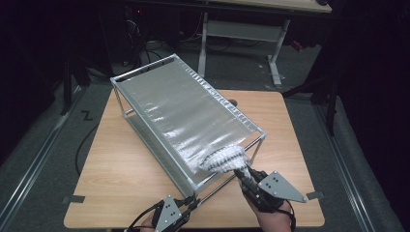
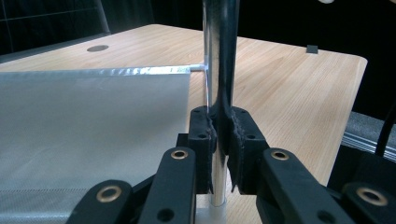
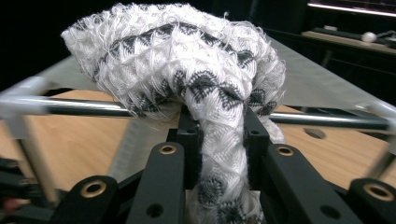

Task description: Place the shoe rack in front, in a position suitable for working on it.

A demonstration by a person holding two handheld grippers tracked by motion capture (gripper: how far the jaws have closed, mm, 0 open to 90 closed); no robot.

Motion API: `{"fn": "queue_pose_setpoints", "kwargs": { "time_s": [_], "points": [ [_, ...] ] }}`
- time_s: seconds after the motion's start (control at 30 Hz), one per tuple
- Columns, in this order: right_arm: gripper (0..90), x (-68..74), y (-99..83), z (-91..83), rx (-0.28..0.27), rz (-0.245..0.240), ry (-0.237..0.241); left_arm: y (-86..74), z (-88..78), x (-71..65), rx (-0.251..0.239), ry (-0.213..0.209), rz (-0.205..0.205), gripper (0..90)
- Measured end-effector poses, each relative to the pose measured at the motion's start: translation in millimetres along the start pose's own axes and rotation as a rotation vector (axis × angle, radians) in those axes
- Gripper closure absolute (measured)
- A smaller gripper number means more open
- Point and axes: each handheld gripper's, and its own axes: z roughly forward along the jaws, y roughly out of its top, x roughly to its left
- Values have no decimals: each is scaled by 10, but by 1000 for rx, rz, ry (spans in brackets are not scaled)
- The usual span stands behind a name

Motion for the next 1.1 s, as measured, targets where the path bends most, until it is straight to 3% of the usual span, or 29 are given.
{"fn": "queue_pose_setpoints", "kwargs": {
  "time_s": [0.33, 0.57, 0.83, 1.1],
  "points": [
    [760, -529, -77, 3, 4, 73, -167, -2, -8, 6, 0, -1, -5, 805],
    [761, -758, -80, -3, -6, 107, -239, -4, -10, 5, -1, 0, -4, 805],
    [761, -683, -92, 46, 5, 96, -210, -5, -12, 5, -3, 1, -4, 805],
    [760, -408, -71, 43, 3, 52, -126, -6, -12, 14, -1, -4, -1, 804]
  ]
}}
